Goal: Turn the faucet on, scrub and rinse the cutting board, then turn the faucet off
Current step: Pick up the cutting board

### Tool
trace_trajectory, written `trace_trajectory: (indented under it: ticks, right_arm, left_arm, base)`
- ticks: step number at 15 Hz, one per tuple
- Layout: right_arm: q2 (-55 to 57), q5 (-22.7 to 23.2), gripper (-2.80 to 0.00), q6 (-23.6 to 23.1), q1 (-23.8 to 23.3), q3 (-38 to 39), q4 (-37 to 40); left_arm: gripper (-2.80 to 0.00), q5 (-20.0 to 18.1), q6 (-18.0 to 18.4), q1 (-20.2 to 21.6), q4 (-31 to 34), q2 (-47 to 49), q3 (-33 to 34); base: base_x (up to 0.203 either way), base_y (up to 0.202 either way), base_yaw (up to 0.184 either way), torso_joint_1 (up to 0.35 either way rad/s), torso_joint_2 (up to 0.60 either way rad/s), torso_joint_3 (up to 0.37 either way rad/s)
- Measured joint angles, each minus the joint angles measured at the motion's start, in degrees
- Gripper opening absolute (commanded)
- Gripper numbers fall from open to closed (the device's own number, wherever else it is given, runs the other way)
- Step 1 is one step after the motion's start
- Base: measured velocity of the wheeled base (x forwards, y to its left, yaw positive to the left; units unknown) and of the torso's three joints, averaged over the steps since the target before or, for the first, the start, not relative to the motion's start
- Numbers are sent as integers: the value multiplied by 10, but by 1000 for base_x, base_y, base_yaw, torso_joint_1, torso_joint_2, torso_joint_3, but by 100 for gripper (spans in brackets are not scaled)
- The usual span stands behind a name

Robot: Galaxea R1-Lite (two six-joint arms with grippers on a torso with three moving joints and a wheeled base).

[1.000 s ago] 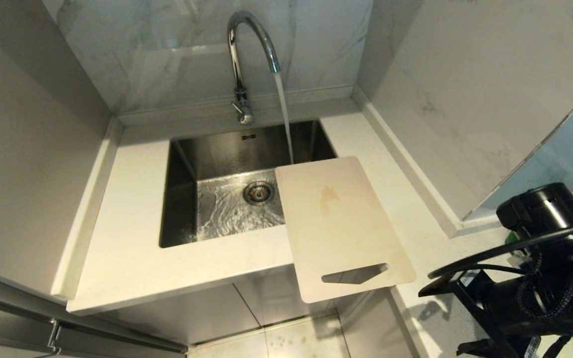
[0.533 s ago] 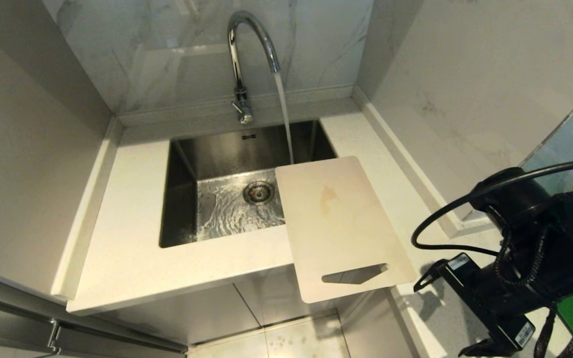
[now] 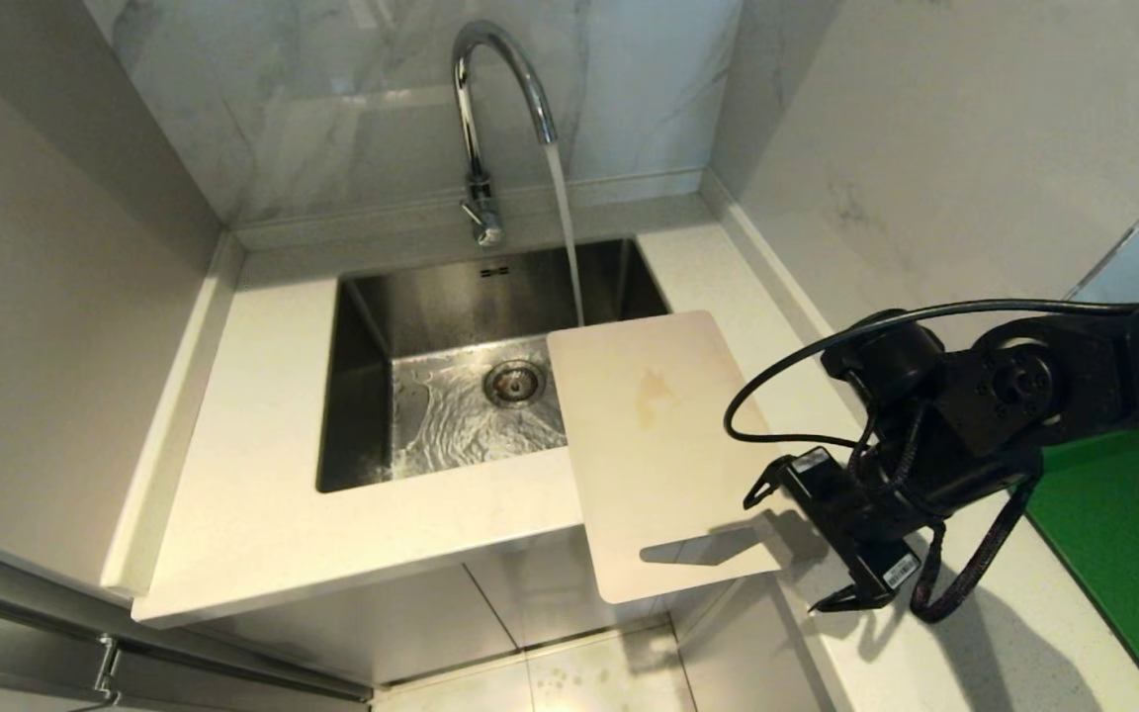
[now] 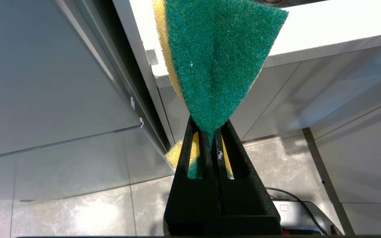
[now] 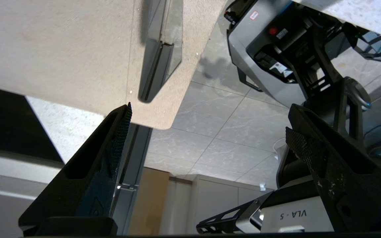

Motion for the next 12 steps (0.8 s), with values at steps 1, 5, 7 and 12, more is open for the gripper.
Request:
trace_trajectory:
  ticks: [1, 5, 7, 12]
  right_arm:
    - [10, 0, 0, -1, 2, -1, 0]
    - [37, -9, 0, -9, 10, -1, 1]
    - [45, -16, 0, -11, 11, 10, 1]
    - [49, -17, 0, -9, 13, 28, 0]
  left_arm:
    - [-280, 0, 0, 0, 0, 0, 0]
    - [-280, 0, 0, 0, 0, 0, 0]
    - [-280, 0, 0, 0, 0, 0, 0]
    - [-280, 0, 0, 0, 0, 0, 0]
  base:
    - [0, 0, 0, 0, 0, 0]
    - [0, 0, 0, 0, 0, 0]
    - [0, 0, 0, 0, 0, 0]
    - [0, 0, 0, 0, 0, 0]
